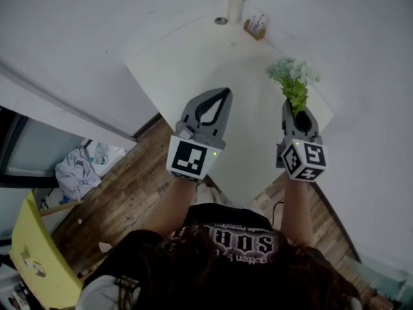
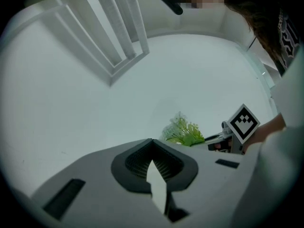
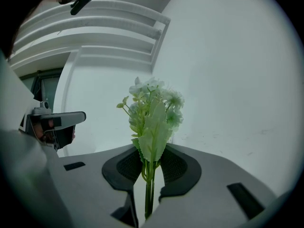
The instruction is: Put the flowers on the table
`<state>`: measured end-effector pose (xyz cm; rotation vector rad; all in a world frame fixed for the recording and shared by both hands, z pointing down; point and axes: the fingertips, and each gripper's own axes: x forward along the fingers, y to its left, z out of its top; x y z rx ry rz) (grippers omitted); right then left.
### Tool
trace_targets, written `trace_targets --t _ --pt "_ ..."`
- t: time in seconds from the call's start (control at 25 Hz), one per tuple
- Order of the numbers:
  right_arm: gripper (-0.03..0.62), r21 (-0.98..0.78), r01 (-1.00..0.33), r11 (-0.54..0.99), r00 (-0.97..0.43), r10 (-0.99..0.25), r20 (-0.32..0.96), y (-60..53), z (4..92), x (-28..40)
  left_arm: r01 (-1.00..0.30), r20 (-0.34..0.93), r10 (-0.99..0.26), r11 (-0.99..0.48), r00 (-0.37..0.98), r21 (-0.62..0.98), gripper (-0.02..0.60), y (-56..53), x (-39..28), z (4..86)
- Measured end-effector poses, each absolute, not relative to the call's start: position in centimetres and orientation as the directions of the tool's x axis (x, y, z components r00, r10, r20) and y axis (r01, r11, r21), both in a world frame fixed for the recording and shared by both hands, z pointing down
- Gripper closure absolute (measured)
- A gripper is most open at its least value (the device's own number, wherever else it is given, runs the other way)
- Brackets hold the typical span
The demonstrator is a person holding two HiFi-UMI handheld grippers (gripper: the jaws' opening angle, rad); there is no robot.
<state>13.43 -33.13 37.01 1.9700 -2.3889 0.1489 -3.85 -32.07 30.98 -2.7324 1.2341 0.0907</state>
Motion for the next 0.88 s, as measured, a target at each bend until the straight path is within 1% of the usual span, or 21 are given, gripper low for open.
trace_targets --t 0.2,0.36,0.6,0.88 --pt "0.505 -0.048 -0.991 0.121 -0.126 -0.985 0.120 -32.4 38.4 14.8 -0.700 -0.098 -0.693 -0.706 0.714 -0.103 0.583 -32.5 -2.4 31.9" --pt "0.505 -0.050 -0.994 0.094 -0.101 -0.983 0.153 -32.4 39.8 16.2 -0.674 -0.090 -0.668 -0.732 0.739 -0.101 0.583 -32.6 -0.8 32.2" --pt "0.505 -0.054 -0.993 0.103 -0.113 -0.970 0.216 -34.5 42.9 18.1 -0.671 -0.082 -0.667 -0.731 0.741 -0.121 0.583 -33.0 0.9 32.5" --pt "0.505 -0.104 -0.987 0.125 -0.152 -0.937 0.313 -37.9 47.8 18.2 -0.701 -0.058 -0.700 -0.705 0.712 -0.108 0.583 -34.3 0.5 33.3"
